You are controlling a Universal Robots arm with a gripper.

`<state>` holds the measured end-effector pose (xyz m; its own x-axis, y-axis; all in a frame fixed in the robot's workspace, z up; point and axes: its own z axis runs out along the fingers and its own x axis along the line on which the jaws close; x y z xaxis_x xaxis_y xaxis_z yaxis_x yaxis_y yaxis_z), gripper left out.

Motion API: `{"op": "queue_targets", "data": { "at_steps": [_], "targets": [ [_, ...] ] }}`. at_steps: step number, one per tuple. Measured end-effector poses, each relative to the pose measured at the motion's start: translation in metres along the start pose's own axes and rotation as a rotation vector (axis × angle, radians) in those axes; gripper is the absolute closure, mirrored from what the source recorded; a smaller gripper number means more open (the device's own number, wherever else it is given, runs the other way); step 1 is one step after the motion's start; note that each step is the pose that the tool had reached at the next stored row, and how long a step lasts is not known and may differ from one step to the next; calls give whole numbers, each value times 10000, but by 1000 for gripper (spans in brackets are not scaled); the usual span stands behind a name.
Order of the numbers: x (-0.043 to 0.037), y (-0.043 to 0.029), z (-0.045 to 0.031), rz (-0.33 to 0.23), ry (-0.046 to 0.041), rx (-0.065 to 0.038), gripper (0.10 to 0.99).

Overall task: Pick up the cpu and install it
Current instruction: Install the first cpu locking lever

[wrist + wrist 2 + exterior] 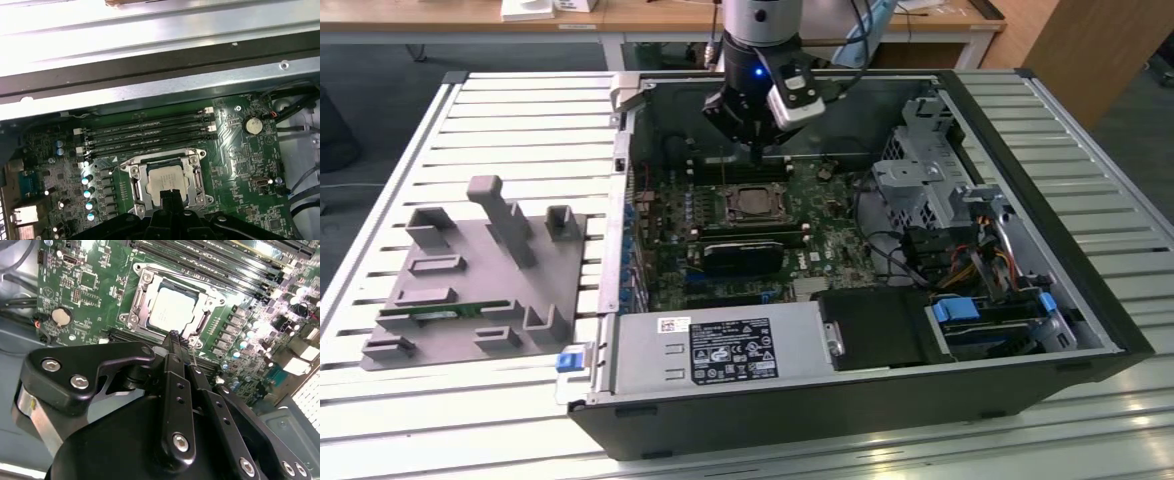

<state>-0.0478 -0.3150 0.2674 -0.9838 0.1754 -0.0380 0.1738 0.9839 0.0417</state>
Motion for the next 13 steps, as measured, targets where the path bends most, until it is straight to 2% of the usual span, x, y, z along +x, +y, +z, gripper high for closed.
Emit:
{"op": "queue_targets", "data": {
  "at_steps": [13],
  "targets": [
    [0,0,0,-1695,71,-64,980]
  ]
}}
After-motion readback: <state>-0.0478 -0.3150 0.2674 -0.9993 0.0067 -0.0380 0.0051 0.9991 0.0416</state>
